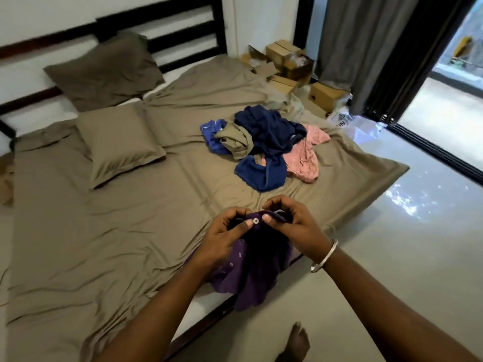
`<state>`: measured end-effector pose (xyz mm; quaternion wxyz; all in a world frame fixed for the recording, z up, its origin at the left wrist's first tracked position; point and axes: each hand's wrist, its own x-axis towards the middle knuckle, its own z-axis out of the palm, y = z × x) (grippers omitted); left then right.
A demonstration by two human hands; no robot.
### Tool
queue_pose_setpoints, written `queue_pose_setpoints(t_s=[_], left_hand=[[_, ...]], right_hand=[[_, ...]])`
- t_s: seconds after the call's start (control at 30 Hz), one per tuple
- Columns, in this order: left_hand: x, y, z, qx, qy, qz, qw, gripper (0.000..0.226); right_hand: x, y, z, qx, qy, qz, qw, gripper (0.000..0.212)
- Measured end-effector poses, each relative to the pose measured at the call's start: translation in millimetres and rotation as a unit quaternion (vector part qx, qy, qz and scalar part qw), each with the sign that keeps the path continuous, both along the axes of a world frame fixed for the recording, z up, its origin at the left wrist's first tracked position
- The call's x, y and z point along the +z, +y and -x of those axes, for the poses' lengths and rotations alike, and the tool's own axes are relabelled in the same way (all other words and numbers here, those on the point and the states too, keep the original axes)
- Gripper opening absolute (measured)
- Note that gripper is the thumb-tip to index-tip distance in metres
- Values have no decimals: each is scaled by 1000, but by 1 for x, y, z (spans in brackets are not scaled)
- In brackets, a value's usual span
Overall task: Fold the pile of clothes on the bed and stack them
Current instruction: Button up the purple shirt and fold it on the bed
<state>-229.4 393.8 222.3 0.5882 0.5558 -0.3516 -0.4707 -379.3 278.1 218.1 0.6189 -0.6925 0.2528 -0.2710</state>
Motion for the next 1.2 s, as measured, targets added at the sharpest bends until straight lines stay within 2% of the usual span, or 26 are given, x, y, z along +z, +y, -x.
queue_pose_setpoints(t_s=[0.07, 0.2, 0.37, 0.47, 0.6, 0.73, 0.87, 1.0, 1.1, 1.17, 1.2], left_hand=[[12, -9, 5, 12, -13, 8, 1000, 9], [37, -16, 8, 32, 2, 6, 999, 22], [75, -12, -6, 75, 44, 18, 996, 8], [87, -6, -25, 85, 78, -9, 993, 15], [104, -3, -49, 92, -103, -118, 983, 41], [117, -10, -77, 5, -202, -160, 966, 34], [132, -1, -126, -27, -212, -128, 969, 36], [162, 16, -187, 16, -293, -62, 954, 31], [195, 31, -232, 50, -339, -36, 939, 23], [218, 37, -251, 62, -360, -31, 930, 34], [229, 37, -257, 66, -363, -28, 929, 41]], right_hand=[[12, -20, 3, 51, 2, 0, 999, 10], [35, -44, -12, 110, -6, 31, 993, 7], [62, -53, -44, 176, -15, 143, 974, 7], [90, -56, -65, 217, -28, 172, 961, 6], [140, -57, -94, 264, -49, 170, 948, 6], [188, -47, -118, 306, -65, 174, 934, 13], [226, -45, -146, 299, -72, 200, 930, 13], [246, -59, -162, 331, -64, 211, 918, 45], [257, -60, -183, 360, -17, 226, 905, 69], [261, -60, -197, 391, 39, 212, 895, 83], [262, -60, -201, 387, 79, 225, 891, 79]])
